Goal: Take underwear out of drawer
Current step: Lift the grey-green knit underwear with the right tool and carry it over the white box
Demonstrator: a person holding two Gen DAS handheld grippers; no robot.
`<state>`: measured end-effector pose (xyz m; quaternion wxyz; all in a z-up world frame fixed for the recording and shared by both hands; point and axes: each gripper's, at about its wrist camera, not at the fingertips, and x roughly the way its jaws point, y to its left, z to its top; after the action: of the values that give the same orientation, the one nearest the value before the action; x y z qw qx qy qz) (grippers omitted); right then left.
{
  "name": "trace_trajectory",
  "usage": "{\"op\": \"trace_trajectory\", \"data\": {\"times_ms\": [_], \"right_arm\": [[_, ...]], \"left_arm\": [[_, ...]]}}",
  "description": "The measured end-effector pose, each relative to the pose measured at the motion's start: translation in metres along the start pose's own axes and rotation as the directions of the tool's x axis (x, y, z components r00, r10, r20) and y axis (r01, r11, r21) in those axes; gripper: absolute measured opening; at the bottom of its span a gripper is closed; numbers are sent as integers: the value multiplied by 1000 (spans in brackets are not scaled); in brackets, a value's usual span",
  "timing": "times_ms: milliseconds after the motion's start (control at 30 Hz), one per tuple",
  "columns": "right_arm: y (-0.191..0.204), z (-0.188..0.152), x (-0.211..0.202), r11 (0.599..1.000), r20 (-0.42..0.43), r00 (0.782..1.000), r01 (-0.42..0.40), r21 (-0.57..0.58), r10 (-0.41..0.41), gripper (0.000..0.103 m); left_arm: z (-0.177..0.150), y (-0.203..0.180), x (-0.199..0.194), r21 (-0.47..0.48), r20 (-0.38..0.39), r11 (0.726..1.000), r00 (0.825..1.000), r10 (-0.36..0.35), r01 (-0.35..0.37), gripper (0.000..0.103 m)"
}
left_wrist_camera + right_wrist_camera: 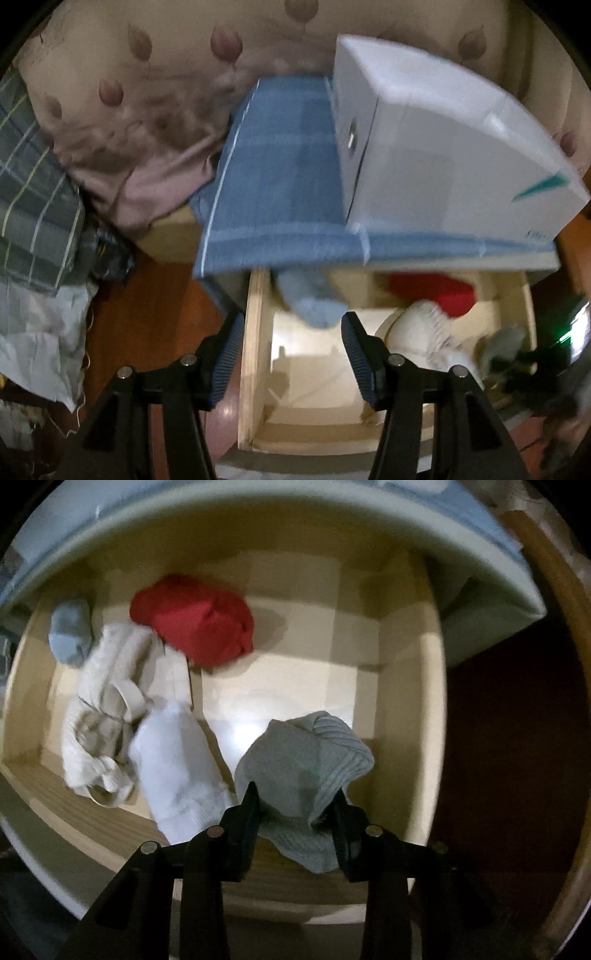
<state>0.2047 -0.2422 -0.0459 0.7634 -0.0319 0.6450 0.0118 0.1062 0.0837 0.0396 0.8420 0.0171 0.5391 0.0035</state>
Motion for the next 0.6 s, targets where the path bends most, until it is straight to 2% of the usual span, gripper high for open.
{"op": "trace_trajectory", "data": {"times_ms": [200,433,600], "right_arm": [[3,6,-35,1000,67,998,-21,-20,22,32],[-3,11,-75,997,132,988,-76,-20,78,32],[-17,10,-112,994,201,973,-104,-38,110,32]], "left_arm": [[-29,-1,37,1,-60,999,998,34,-34,56],[-50,-9,60,29,-73,998,996,49,-47,56],[-60,-11,73,38,-83,998,995,54,-51,56]]}}
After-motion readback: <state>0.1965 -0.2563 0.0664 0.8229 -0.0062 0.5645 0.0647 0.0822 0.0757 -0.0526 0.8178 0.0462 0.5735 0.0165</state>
